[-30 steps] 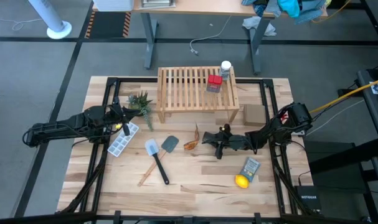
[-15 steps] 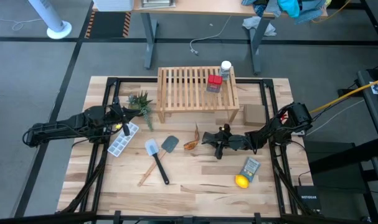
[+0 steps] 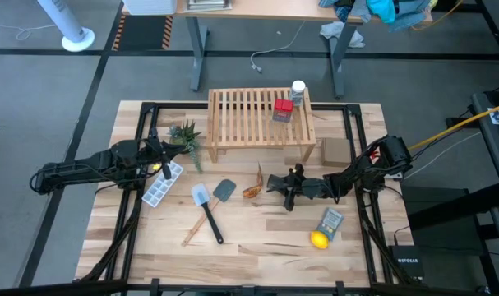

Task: Shelf spices
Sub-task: Remove the black seasoning can from the shelf

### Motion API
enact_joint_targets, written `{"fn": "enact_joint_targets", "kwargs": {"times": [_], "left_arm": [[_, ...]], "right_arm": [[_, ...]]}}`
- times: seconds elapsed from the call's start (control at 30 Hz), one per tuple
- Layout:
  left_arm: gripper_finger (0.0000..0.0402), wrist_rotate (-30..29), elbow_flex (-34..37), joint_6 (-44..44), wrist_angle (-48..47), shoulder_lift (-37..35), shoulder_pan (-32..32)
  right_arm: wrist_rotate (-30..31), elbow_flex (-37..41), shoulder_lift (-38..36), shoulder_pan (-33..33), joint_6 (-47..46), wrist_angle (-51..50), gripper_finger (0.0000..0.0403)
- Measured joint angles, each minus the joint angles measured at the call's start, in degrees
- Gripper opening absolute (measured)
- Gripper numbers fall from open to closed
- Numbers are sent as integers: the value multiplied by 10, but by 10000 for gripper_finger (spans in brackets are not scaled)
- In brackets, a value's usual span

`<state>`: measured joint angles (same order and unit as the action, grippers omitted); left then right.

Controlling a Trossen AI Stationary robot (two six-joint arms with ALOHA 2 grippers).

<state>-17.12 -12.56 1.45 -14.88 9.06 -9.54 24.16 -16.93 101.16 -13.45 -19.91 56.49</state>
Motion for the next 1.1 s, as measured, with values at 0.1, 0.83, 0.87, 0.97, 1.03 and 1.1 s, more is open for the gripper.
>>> {"fn": "enact_joint_targets", "kwargs": {"times": [0.1, 0.83, 0.87, 0.97, 1.03, 1.1], "left_arm": [[4, 0, 0, 0, 0, 0, 0], [4, 0, 0, -2, 1, 0, 0], [4, 0, 0, -2, 1, 0, 0], [4, 0, 0, -2, 1, 0, 0], [4, 0, 0, -2, 1, 0, 0], [4, 0, 0, -2, 1, 0, 0]], "right_arm": [[1, 0, 0, 0, 8, 1, 152], [-29, -18, 0, 0, 5, -43, 258], [-30, -18, 0, 0, 7, -44, 265], [-30, -18, 0, 0, 8, -42, 281], [-30, -18, 0, 0, 8, -42, 288], [-29, -18, 0, 0, 9, -42, 291]]}}
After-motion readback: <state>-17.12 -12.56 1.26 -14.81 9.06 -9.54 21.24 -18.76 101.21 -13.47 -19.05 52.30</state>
